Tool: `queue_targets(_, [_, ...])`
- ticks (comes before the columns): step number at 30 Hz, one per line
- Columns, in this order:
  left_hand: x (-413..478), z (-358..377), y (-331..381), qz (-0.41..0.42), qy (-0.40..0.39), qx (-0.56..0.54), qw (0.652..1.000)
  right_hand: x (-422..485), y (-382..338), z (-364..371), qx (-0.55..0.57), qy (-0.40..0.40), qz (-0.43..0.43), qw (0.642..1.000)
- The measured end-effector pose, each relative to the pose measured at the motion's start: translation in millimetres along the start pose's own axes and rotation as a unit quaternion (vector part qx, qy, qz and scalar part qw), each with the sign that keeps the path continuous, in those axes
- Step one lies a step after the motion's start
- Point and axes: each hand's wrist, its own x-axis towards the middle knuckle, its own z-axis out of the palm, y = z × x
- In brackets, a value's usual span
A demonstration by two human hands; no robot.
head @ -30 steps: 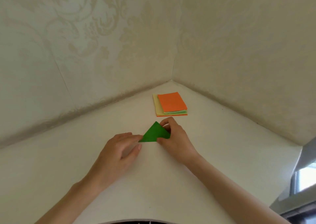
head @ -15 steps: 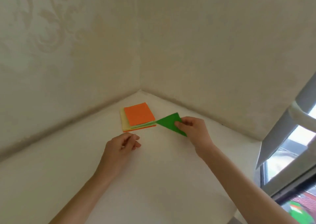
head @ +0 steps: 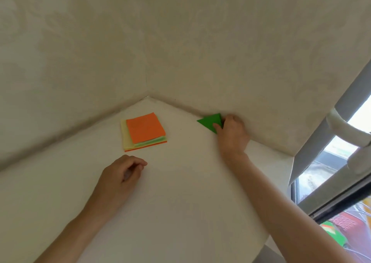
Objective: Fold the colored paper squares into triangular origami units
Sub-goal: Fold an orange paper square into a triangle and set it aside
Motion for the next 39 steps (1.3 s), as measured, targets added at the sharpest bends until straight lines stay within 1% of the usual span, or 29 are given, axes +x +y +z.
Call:
queue_targets(1, [0.6,1.3,1.4,0.003,-0.001,0.001,1.0,-2.8,1.5,-4.9,-0.013,0.021,-0.011,1.0])
queue_targets(2, [0.8,1.6,2.3,0.005,-0.003,0.002,1.0,-5.5,2.9,-7.9,-0.011,0.062,-0.043,0.997])
queue_targets(4, [1.2,0.3,3.2,0.003,-0.011,-0.007,1.0,-14.9,-0.2,-10.5,0.046,0.139,-0.166,0.975])
queue_targets(5, [1.2,-1.2,2.9,-0.001,-0.018,-0.015,1.0,-21.0,-6.4,-10.0,0.092,0.134,-0.236,0.958])
queue_targets(6, [1.1,-3.1,2.0,-0.006,-0.023,-0.02,1.0,-27.3,-16.7,-7.6,0.137,0.08,-0.292,0.943])
queue_targets(7, [1.0,-5.5,1.2,-0.01,-0.026,-0.023,0.999,-33.5,-29.3,-5.0,0.169,0.003,-0.338,0.926])
queue_targets(8, [0.3,-8.3,-0.1,-0.013,-0.028,-0.02,0.999,-38.2,-42.1,-0.9,0.177,-0.067,-0.384,0.904])
queue_targets(10, [-3.6,-15.7,-3.1,-0.011,-0.026,-0.003,1.0,-42.2,-65.4,12.1,0.138,-0.152,-0.456,0.866])
queue_targets(12, [-10.2,-25.2,-6.8,-0.004,-0.023,0.01,1.0,-42.5,-81.2,22.0,0.07,-0.213,-0.467,0.855])
queue_targets(13, [-14.4,-30.1,-9.2,-0.004,-0.021,0.011,1.0,-41.8,-84.8,25.8,0.03,-0.223,-0.463,0.857])
queue_targets(15, [-22.2,-37.9,-14.3,-0.006,-0.019,0.008,1.0,-43.7,-85.7,31.1,-0.004,-0.188,-0.467,0.864])
queue_targets(18, [-28.3,-43.6,-20.9,0.005,-0.013,0.007,1.0,-51.5,-82.9,33.5,0.041,-0.128,-0.474,0.87])
queue_targets(20, [-29.1,-44.4,-22.8,0.003,-0.013,0.004,1.0,-56.1,-82.0,34.2,0.074,-0.074,-0.47,0.877])
queue_targets(23, [-27.7,-44.9,-21.8,-0.016,0.009,-0.017,1.0,-61.8,-88.0,22.5,0.158,-0.03,-0.454,0.877])
queue_targets(26, [-26.7,-50.1,-16.6,-0.012,0.092,0.004,0.996,-77.5,-94.2,4.9,0.218,0.019,-0.472,0.854])
queue_targets(27, [-26.3,-52.7,-13.5,-0.033,0.118,-0.007,0.992,-86.6,-94.5,-0.2,0.237,0.033,-0.486,0.84])
queue_targets(28, [-25.9,-56.0,-9.0,-0.078,0.129,-0.048,0.987,-96.7,-94.2,-5.1,0.26,0.036,-0.495,0.828])
queue_targets(29, [-25.0,-60.1,-3.1,-0.142,0.121,-0.126,0.974,-107.9,-94.3,-11.8,0.295,0.014,-0.486,0.822])
queue_targets(30, [-23.7,-63.7,3.3,-0.213,0.092,-0.236,0.944,-117.5,-95.2,-18.9,0.343,-0.029,-0.45,0.824])
queue_targets(31, [-23.1,-66.3,7.7,-0.272,0.052,-0.35,0.895,-124.5,-96.1,-22.9,0.395,-0.087,-0.401,0.822])
queue_targets(32, [-23.0,-68.8,10.5,-0.308,0.022,-0.435,0.846,-129.5,-96.5,-22.8,0.432,-0.139,-0.368,0.812])
queue_targets(33, [-23.1,-70.4,10.3,-0.32,0.016,-0.488,0.812,-133.4,-97.4,-22.1,0.449,-0.175,-0.357,0.8])
queue_targets(34, [-23.6,-70.8,7.7,-0.317,0.03,-0.519,0.793,-135.2,-97.6,-19.1,0.442,-0.188,-0.38,0.791])
queue_targets(35, [-24.0,-71.4,4.4,-0.304,0.053,-0.533,0.788,-136.6,-97.1,-14.5,0.429,-0.19,-0.412,0.781])
queue_targets(36, [-24.2,-71.9,-0.5,-0.291,0.076,-0.534,0.791,-137.3,-96.7,-9.8,0.414,-0.188,-0.44,0.774])
queue_targets(37, [-24.5,-71.9,-6.2,-0.278,0.092,-0.526,0.798,-137.1,-96.1,-5.6,0.401,-0.188,-0.455,0.772])
queue_targets(39, [-25.6,-72.6,-15.0,-0.259,0.096,-0.511,0.814,-135.0,-94.6,-1.0,0.392,-0.186,-0.461,0.774])
